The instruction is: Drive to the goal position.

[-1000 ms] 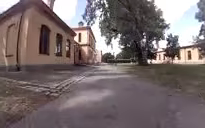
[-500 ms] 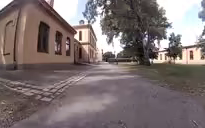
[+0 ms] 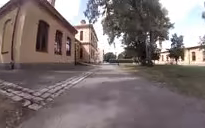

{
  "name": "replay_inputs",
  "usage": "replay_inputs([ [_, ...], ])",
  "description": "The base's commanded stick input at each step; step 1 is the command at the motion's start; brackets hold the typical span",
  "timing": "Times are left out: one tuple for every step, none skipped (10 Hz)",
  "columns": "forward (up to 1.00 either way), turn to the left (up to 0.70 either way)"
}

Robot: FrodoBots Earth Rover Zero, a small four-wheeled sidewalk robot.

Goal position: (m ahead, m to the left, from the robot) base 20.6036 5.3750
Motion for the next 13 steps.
replay_inputs([
  [0.85, 0.01],
  [0.85, 0.01],
  [0.85, 0.01],
  [0.85, 0.01],
  [0.85, 0.01],
  [0.85, 0.01],
  [0.85, 0.01],
  [0.85, 0.01],
  [0.85, 0.01],
  [0.85, -0.06],
  [0.85, -0.33],
  [0.85, -0.33],
  [0.85, -0.33],
])
